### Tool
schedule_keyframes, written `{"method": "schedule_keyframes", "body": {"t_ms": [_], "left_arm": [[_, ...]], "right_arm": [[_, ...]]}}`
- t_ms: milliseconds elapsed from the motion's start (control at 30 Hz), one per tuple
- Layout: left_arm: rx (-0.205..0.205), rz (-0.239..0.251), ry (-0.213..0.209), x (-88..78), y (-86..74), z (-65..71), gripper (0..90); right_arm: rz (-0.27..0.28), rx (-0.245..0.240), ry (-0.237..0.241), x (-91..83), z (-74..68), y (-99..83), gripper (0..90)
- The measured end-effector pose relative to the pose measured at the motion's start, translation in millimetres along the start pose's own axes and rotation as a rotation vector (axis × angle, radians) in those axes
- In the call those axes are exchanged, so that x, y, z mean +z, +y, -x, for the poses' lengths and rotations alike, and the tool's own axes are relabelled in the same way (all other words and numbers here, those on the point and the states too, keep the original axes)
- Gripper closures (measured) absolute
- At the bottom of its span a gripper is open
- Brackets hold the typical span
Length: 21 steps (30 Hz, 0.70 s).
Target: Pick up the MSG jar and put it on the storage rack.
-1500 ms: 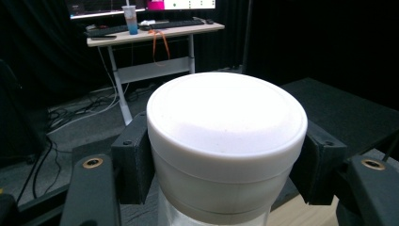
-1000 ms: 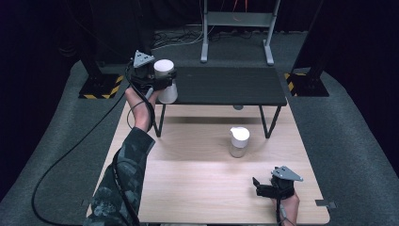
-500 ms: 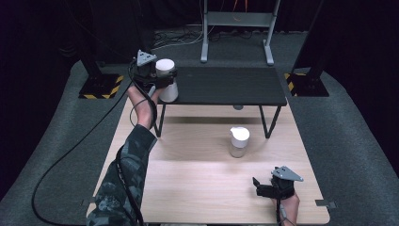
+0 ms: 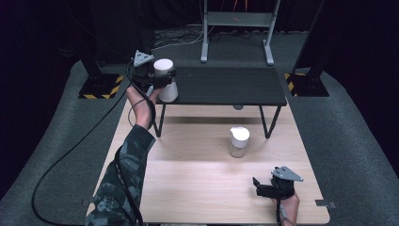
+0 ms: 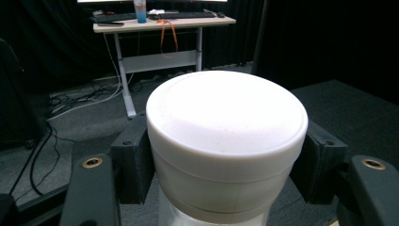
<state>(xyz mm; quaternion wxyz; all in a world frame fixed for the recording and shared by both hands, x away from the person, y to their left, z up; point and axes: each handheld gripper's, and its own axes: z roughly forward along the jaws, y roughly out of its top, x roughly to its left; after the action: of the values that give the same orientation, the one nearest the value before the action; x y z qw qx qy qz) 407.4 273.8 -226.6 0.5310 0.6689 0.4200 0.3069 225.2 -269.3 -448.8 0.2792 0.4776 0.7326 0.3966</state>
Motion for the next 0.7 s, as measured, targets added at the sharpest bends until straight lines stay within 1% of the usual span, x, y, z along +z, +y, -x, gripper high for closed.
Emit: {"method": "schedule_keyframes", "body": {"t_ms": [233, 300, 367, 400, 500, 567, 600, 633, 667, 700], "left_arm": [[-0.003, -0.02, -0.001, -0.2, 4.9, -0.1, 33.7], [0.0, -0.032, 0.009, -0.7, 7.7, 1.8, 32.4], [0.008, -0.051, 0.033, -1.0, 10.8, 5.8, 25.1], [0.012, -0.062, 0.035, -1.5, 12.4, 5.8, 22.5], [0.005, -0.105, 0.029, -3.2, 18.7, 3.2, 13.5], [0.007, -0.115, 0.044, -6.0, 19.8, 5.1, 7.6], [0.012, -0.121, 0.049, -7.6, 20.3, 5.8, 3.2], [0.015, -0.128, 0.065, -9.2, 20.8, 8.2, 0.3], [0.019, -0.133, 0.079, -10.9, 20.9, 10.3, 0.4], [0.019, -0.14, 0.084, -12.7, 21.1, 10.8, 0.3]], "right_arm": [[-0.003, -0.002, 0.0, 0.2, -0.2, 0.5, 0.0], [-0.004, -0.002, 0.0, 0.3, -0.2, 0.7, 0.0], [-0.004, -0.003, 0.0, 0.3, -0.4, 0.7, 0.0], [-0.004, -0.002, 0.001, 0.3, -0.2, 0.8, 0.0], [-0.004, -0.002, 0.001, 0.3, -0.2, 0.8, 0.0], [-0.005, -0.002, 0.001, 0.4, -0.1, 1.0, 0.0], [-0.005, -0.002, 0.001, 0.4, -0.1, 1.0, 0.0], [-0.005, -0.002, 0.001, 0.4, -0.1, 1.0, 0.0], [-0.005, -0.001, 0.001, 0.4, 0.0, 0.9, 0.0], [-0.005, -0.001, 0.001, 0.3, 0.1, 0.9, 0.0]]}}
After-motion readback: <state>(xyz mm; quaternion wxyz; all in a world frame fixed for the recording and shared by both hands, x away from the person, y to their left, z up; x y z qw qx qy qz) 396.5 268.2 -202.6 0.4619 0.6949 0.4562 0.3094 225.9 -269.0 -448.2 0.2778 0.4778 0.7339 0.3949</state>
